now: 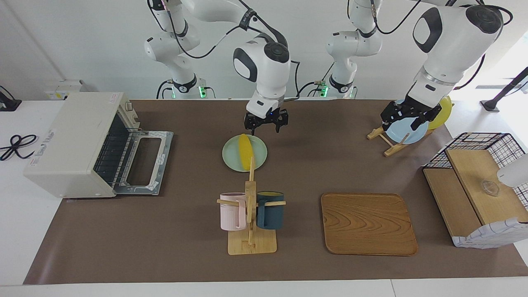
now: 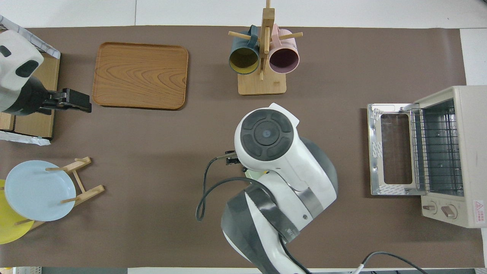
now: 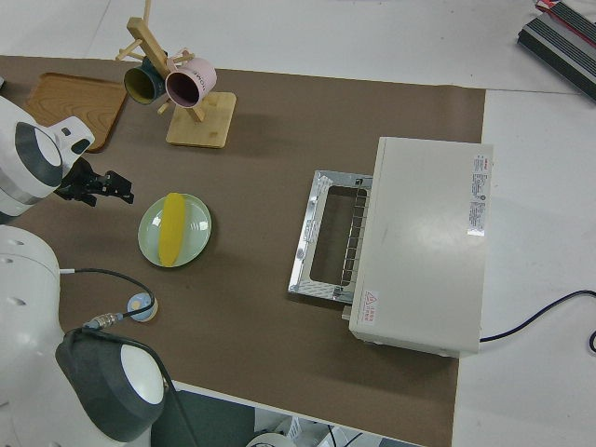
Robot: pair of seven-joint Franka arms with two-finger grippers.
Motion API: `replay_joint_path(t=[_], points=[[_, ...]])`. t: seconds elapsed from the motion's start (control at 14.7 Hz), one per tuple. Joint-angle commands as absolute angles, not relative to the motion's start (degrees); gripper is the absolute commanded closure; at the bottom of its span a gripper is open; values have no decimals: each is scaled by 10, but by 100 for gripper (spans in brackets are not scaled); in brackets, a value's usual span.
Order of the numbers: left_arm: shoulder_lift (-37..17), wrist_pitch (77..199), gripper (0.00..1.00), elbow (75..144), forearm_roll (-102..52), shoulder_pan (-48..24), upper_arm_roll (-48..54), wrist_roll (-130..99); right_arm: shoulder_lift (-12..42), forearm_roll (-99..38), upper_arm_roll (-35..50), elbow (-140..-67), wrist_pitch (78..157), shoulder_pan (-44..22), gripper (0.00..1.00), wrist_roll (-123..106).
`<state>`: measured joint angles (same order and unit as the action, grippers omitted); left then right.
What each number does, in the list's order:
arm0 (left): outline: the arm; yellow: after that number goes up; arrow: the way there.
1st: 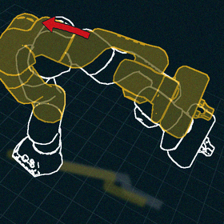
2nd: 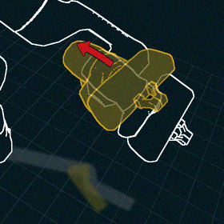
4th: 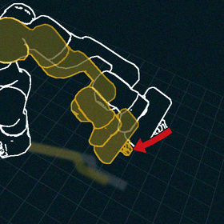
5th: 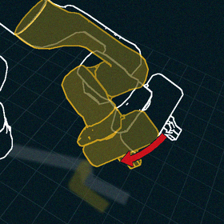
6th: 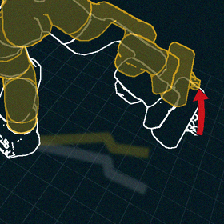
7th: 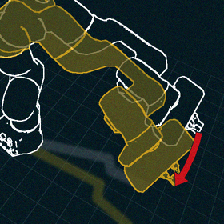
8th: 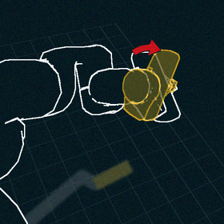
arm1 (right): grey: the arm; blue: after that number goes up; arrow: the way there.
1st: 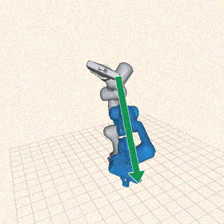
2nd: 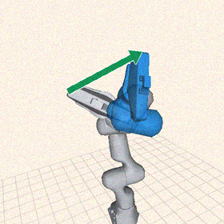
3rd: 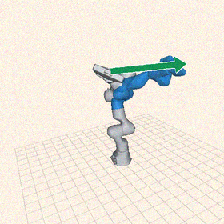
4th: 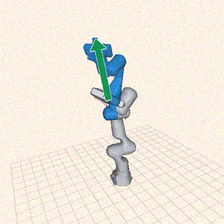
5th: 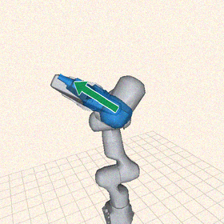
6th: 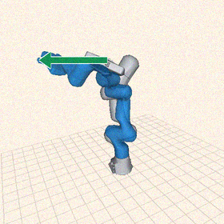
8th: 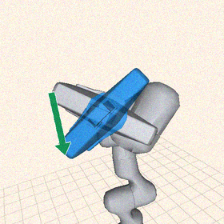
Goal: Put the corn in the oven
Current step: 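Grasp the green plate rim with the right gripper and lift it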
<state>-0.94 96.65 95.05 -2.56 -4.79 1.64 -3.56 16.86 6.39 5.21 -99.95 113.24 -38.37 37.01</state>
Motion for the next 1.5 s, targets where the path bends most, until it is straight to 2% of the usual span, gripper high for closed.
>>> replay_joint_path(t=[0.0, 0.07, 0.14, 0.2, 0.27, 0.34, 0.41, 0.68, 0.88, 1.02, 1.43], points=[[-6, 952, 0, 947, -15, -44, 24, -47, 192, 79, 49, -1015, 1172, -390, 0, 391], [-6, 953, 0, 947, -15, -44, 24, -47, 192, 80, 49, -1032, 1193, -391, 1, 389], [-6, 954, 0, 947, -15, -44, 24, -47, 190, 81, 50, -1046, 1207, -390, 23, 386], [-6, 955, 0, 947, -15, -44, 23, -47, 190, 84, 49, -1053, 1214, -391, 39, 384], [-7, 955, 0, 946, -15, -45, 24, -48, 191, 91, 50, -1060, 1222, -389, 51, 377], [-6, 954, 0, 947, -14, -45, 24, -48, 188, 96, 50, -1074, 1233, -389, 56, 361], [-6, 953, 0, 946, -15, -44, 24, -47, 186, 98, 49, -1086, 1244, -387, 59, 352], [4, 944, 0, 949, -14, -44, 24, -47, 178, 98, 49, -1130, 1288, -383, 59, 348], [18, 933, 0, 956, -14, -35, 24, -41, 180, 98, 49, -1135, 1288, -385, 61, 351], [28, 926, 0, 963, -14, -33, 25, -41, 179, 98, 49, -1139, 1288, -384, 70, 350], [22, 961, 0, 965, -15, -27, 27, -36, 177, 113, 49, -1150, 1288, -384, 71, 352]])
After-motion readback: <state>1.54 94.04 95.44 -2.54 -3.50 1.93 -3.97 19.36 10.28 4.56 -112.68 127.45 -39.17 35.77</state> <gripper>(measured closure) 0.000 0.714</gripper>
